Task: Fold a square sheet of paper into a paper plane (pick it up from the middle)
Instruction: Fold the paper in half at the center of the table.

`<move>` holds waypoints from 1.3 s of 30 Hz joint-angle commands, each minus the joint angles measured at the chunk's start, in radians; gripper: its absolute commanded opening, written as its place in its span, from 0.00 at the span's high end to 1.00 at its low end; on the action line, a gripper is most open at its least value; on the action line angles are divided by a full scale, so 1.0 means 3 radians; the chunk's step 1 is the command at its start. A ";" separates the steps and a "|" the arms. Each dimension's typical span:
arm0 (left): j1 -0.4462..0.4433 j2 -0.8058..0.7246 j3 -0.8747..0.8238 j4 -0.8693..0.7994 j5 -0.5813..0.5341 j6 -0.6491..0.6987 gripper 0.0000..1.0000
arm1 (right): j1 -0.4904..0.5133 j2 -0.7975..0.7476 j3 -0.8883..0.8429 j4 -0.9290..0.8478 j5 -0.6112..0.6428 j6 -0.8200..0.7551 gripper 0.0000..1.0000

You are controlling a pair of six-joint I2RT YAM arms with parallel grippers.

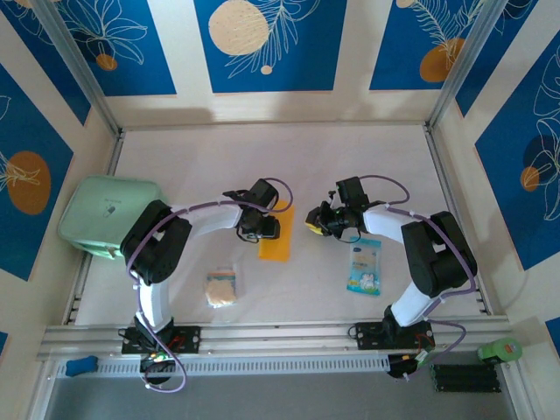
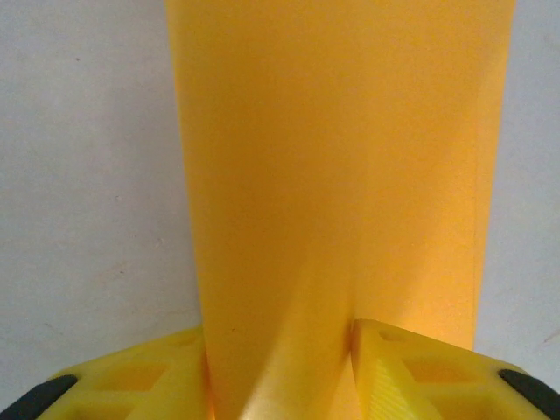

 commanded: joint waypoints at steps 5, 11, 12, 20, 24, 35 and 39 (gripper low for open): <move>0.0039 0.0254 -0.0065 -0.0196 0.0228 0.0364 0.58 | -0.0017 0.0021 -0.0022 -0.0080 -0.0002 -0.0088 0.78; 0.0050 0.0317 -0.0029 -0.0266 0.0283 0.0499 0.57 | 0.0017 0.0147 0.0037 -0.0041 -0.0088 -0.0121 0.78; 0.0052 0.0328 -0.0024 -0.0269 0.0302 0.0519 0.57 | 0.0031 0.0166 0.0052 -0.0041 -0.0089 -0.0126 0.79; 0.0054 0.0351 -0.0034 -0.0302 0.0305 0.0714 0.53 | 0.0048 0.0273 0.0096 -0.0008 -0.0104 -0.0106 0.80; 0.0064 0.0377 -0.0027 -0.0318 0.0335 0.0793 0.53 | 0.0044 0.0294 0.0104 -0.0003 -0.0104 -0.0105 0.80; 0.0078 0.0496 0.0038 -0.0394 0.0237 0.0662 0.54 | 0.0069 0.0289 0.0127 -0.0008 -0.0109 -0.0110 0.80; 0.0079 0.0531 0.0023 -0.0352 0.0291 0.0593 0.53 | 0.0094 0.0302 0.0134 0.0004 -0.0109 -0.0099 0.81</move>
